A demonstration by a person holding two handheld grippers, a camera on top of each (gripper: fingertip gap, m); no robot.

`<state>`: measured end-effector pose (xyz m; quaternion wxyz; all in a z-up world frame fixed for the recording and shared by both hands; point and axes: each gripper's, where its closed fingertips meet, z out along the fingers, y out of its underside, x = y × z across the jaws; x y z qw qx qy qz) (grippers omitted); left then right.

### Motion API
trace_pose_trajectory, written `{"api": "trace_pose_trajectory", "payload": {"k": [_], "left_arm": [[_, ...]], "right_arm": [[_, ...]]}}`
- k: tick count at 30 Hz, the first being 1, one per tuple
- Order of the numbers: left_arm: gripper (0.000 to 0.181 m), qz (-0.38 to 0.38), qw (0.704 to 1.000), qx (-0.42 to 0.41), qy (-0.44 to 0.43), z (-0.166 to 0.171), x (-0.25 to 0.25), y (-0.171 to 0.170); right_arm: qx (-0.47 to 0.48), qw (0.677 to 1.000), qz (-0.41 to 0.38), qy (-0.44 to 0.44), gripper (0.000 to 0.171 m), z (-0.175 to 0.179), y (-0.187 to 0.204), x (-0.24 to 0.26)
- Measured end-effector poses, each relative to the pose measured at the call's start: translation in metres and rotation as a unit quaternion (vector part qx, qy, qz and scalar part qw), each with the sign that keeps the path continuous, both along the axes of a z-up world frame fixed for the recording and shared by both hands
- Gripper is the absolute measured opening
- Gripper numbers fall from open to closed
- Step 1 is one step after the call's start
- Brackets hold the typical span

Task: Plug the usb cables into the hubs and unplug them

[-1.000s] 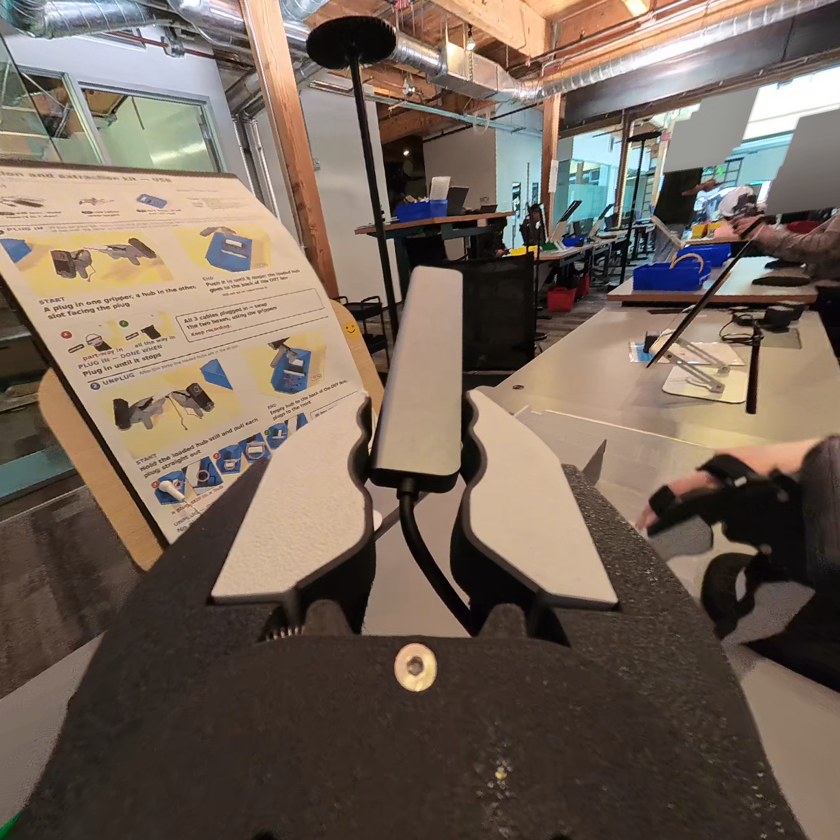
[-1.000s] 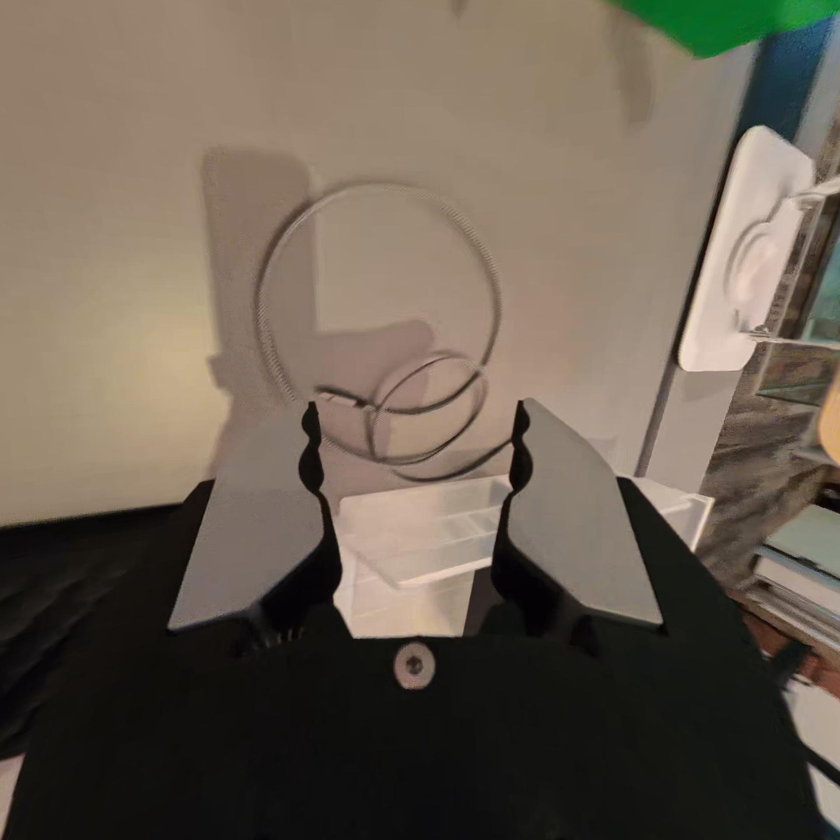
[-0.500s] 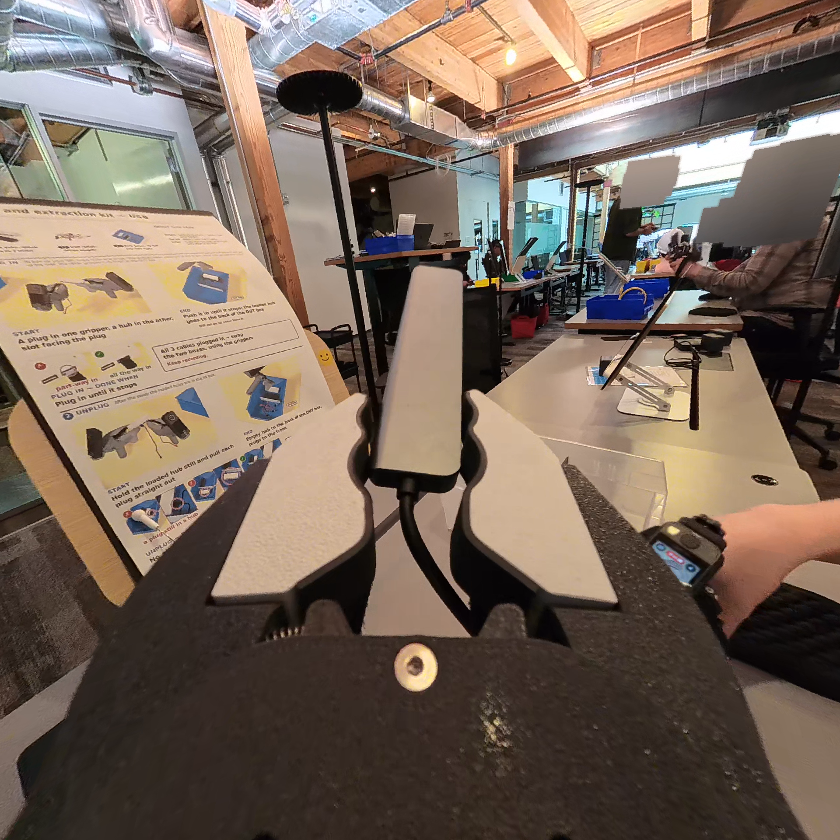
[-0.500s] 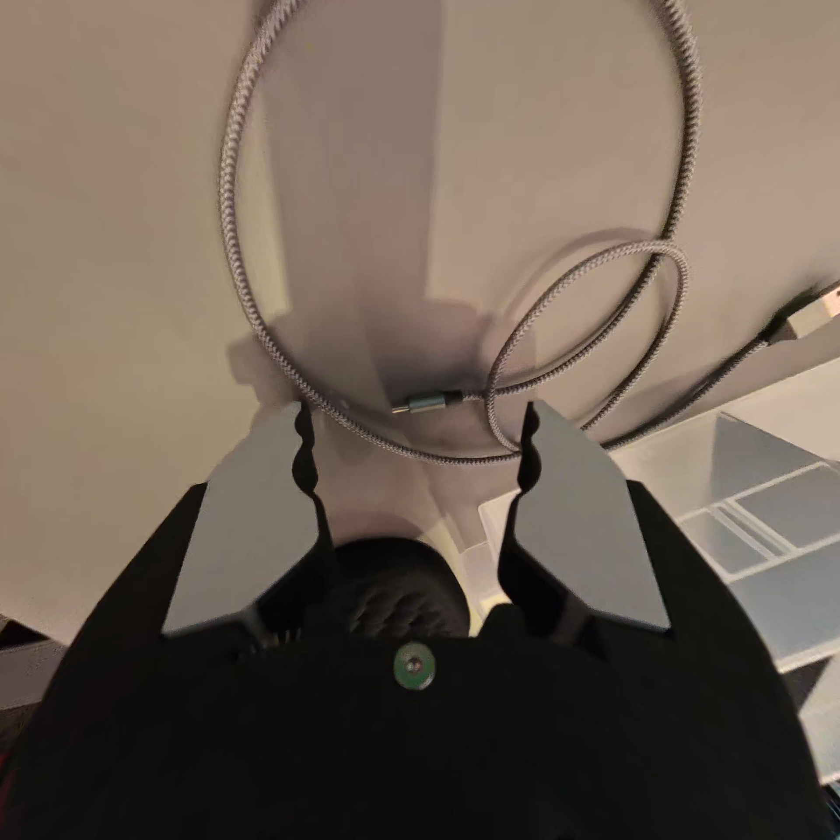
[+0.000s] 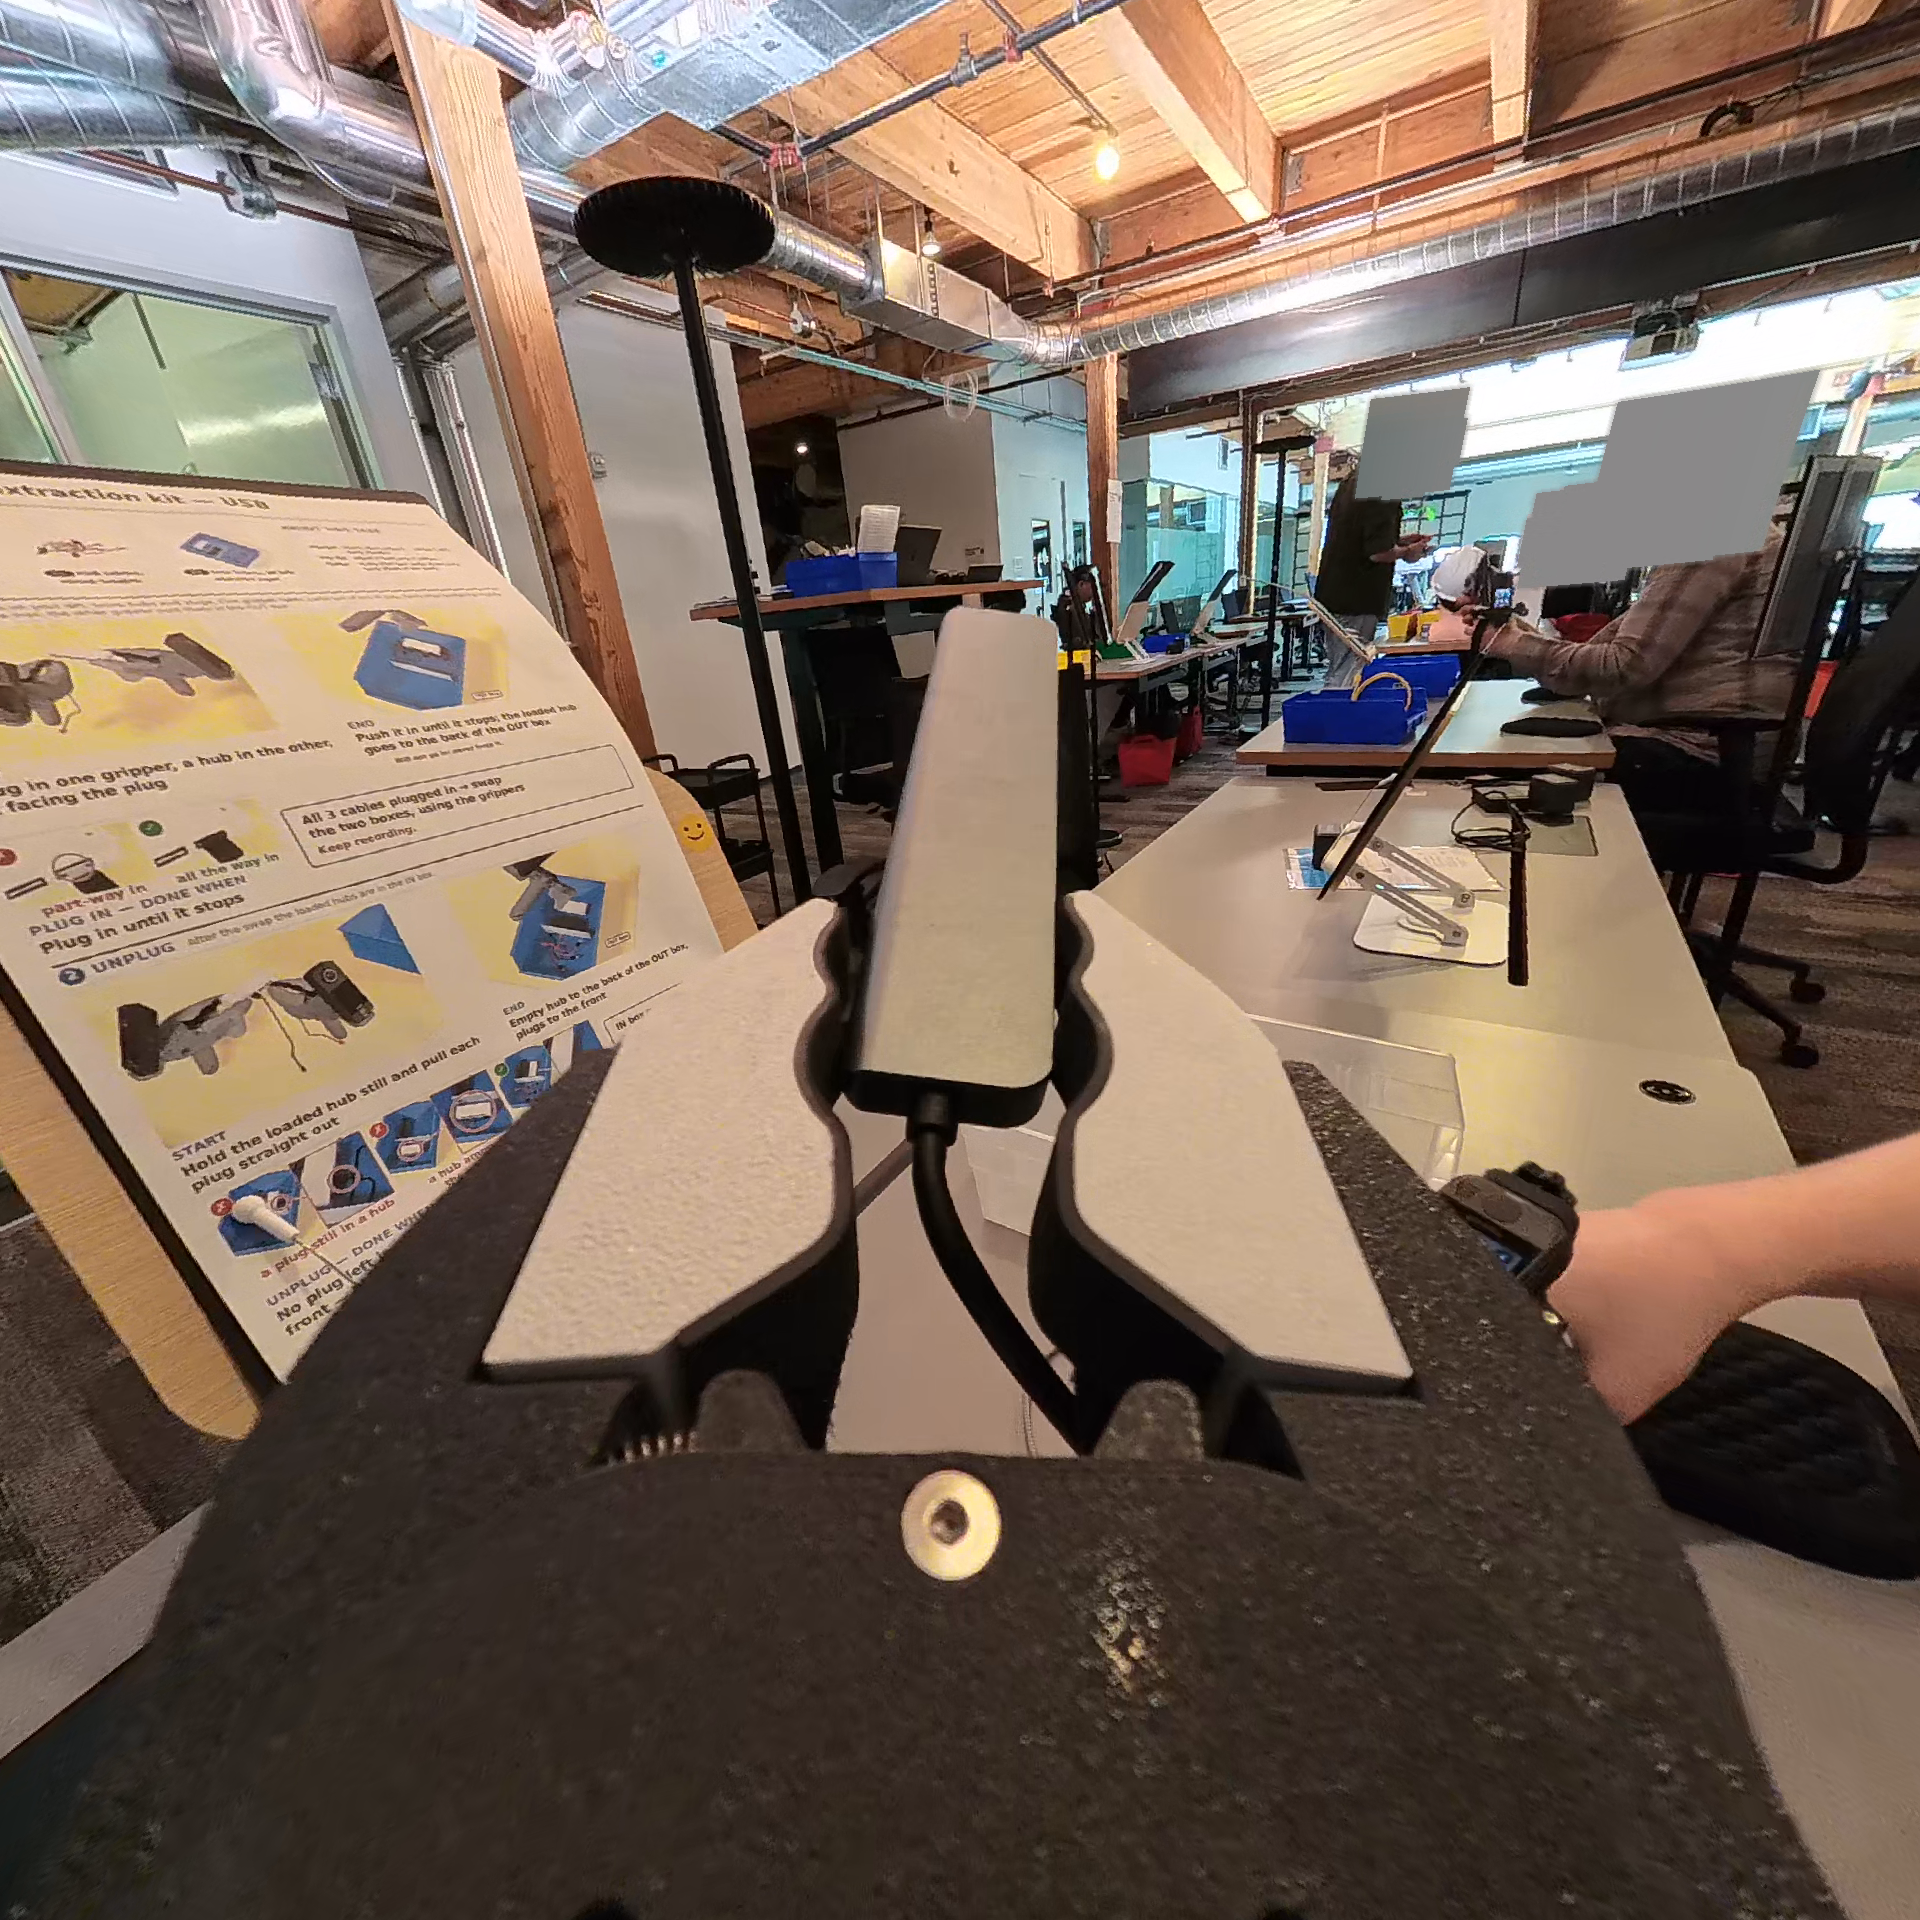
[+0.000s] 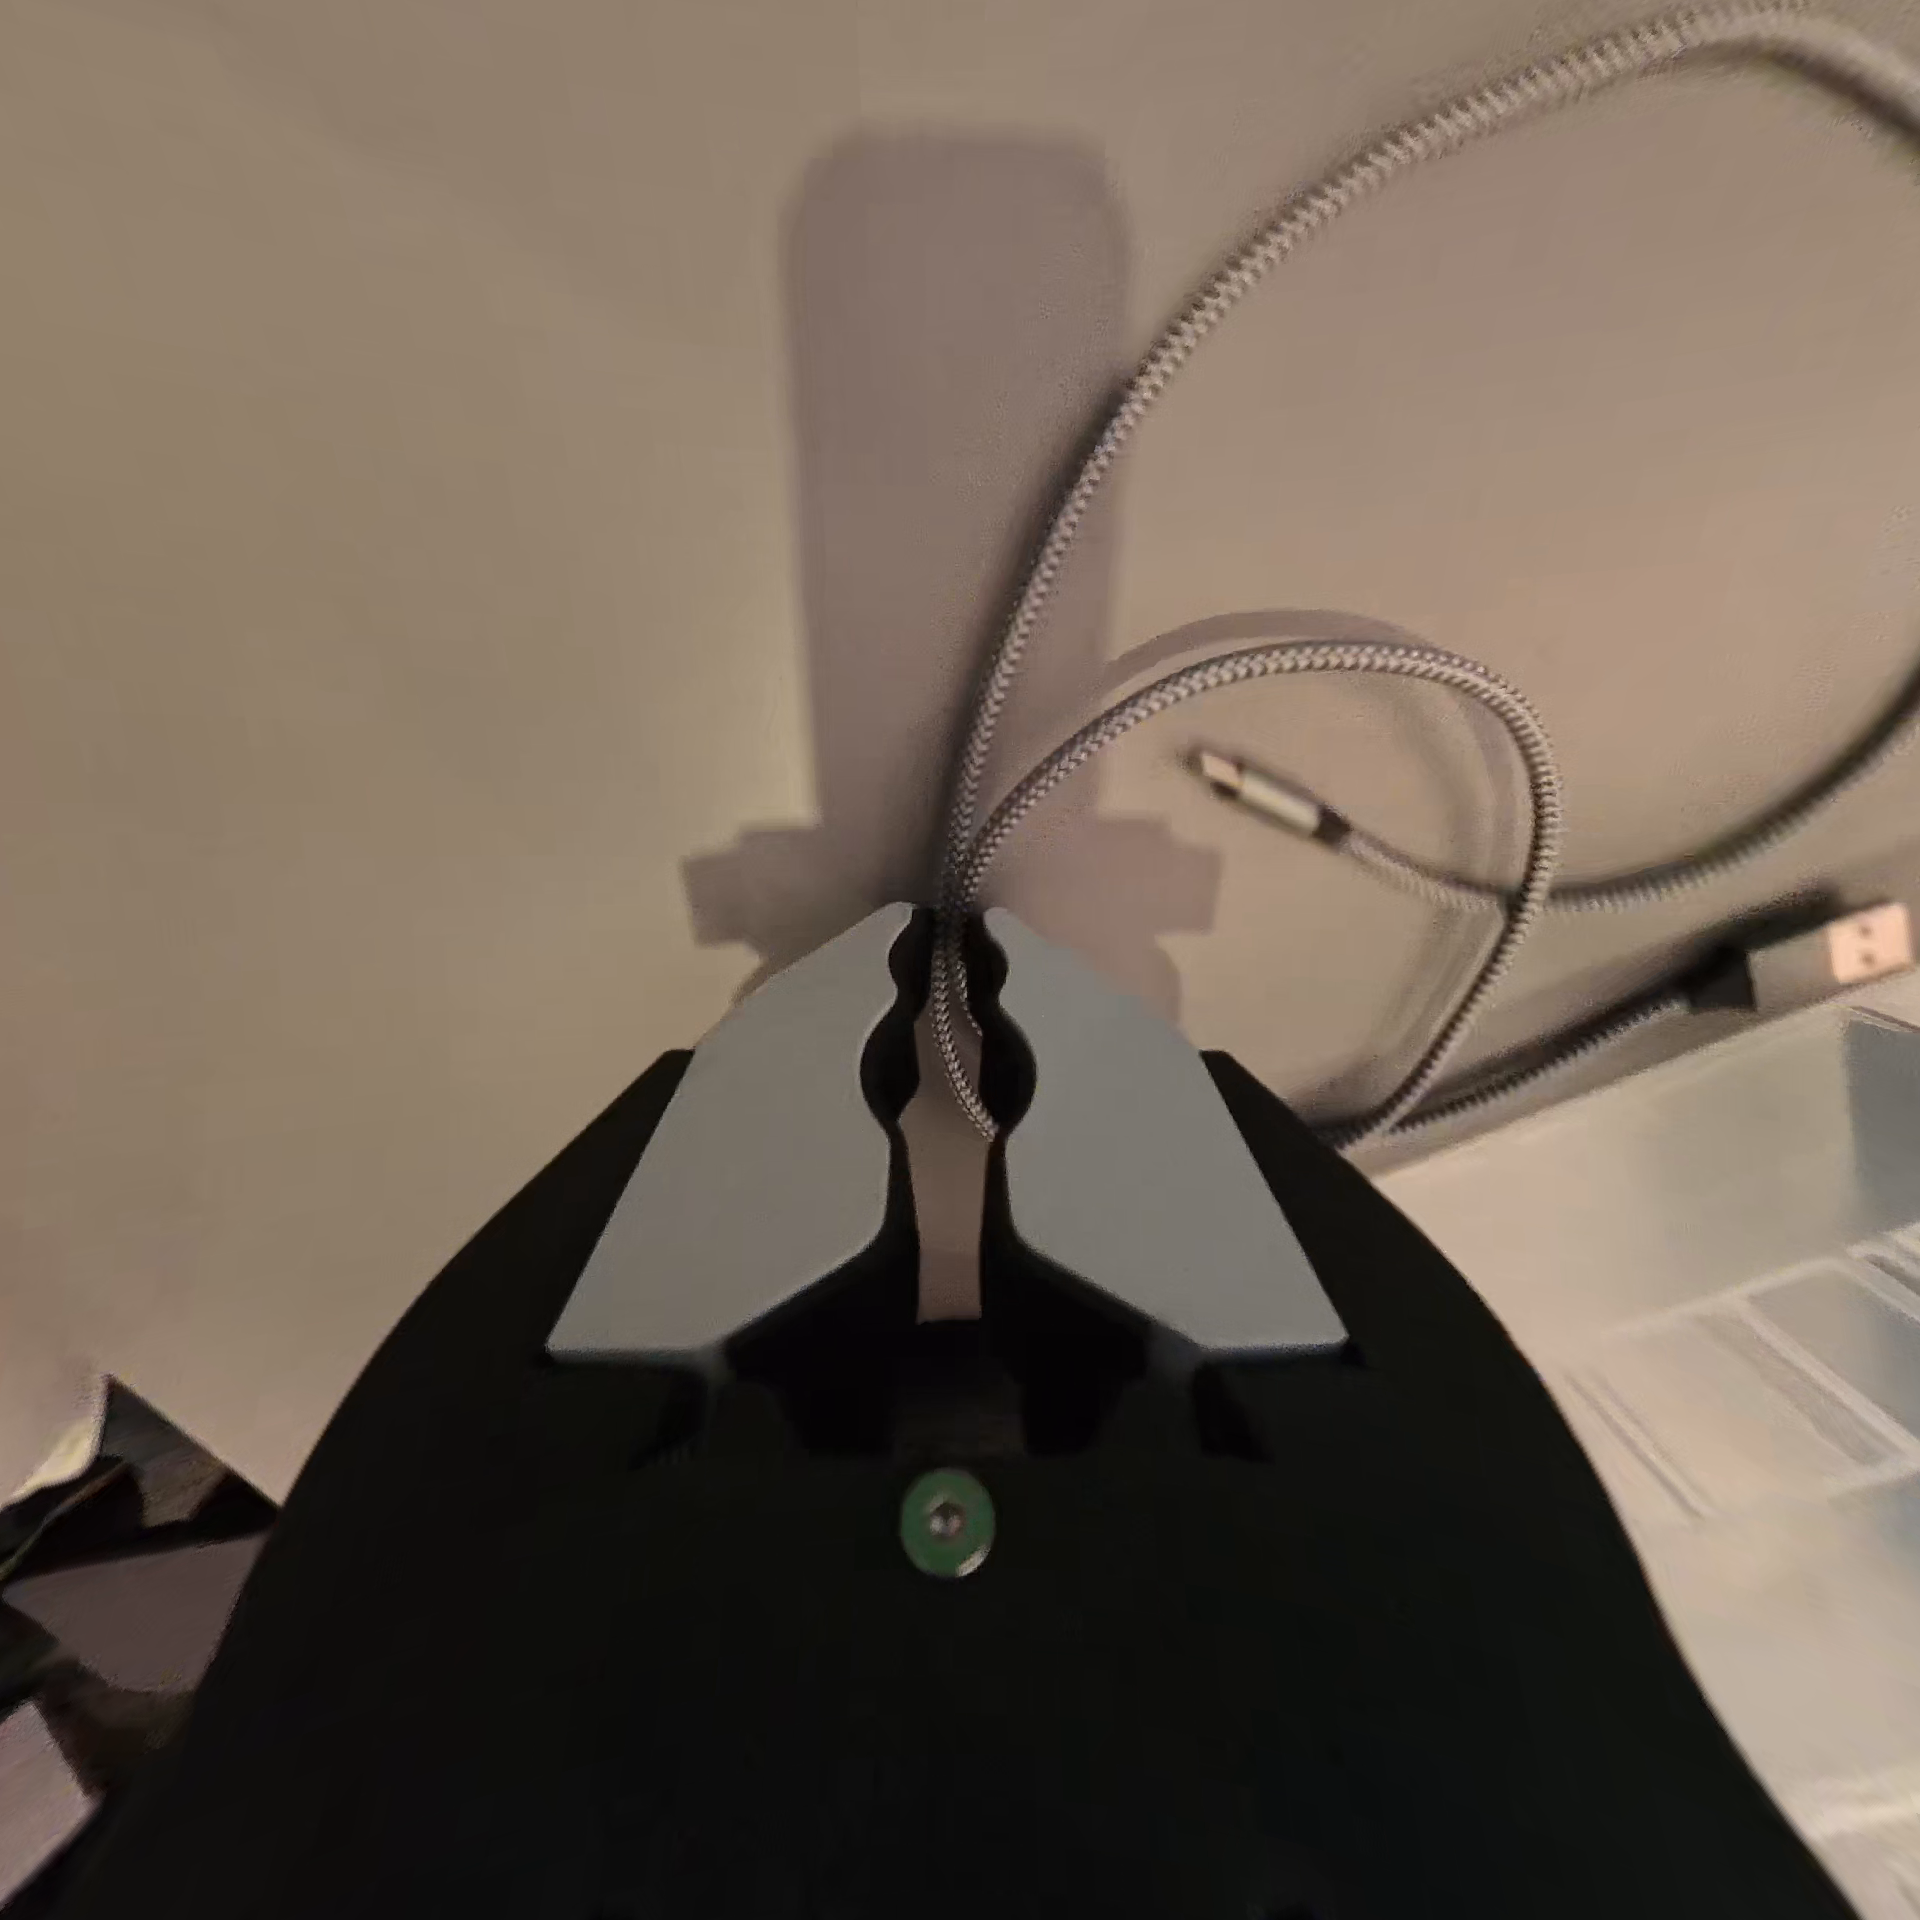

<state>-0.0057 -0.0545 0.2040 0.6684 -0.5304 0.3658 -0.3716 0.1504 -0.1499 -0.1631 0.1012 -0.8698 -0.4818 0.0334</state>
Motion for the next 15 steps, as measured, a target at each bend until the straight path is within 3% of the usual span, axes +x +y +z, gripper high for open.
{"api": "trace_pose_trajectory", "payload": {"k": [4,7,15], "left_arm": [[0.036,-0.003,1.0,-0.001,-0.007,0.002,-0.002,0.0],[0.036,-0.002,1.0,0.0,-0.01,0.003,-0.004,-0.001],[0.036,0.006,1.0,0.0,-0.027,0.008,-0.013,0.001]], "right_arm": [[-0.005,0.997,-0.022,0.068,0.006,0.005,-0.004,-0.011],[-0.022,0.984,-0.048,0.17,0.006,0.029,-0.004,-0.028],[-0.053,0.88,-0.076,0.466,0.005,0.169,0.009,-0.045]]}}
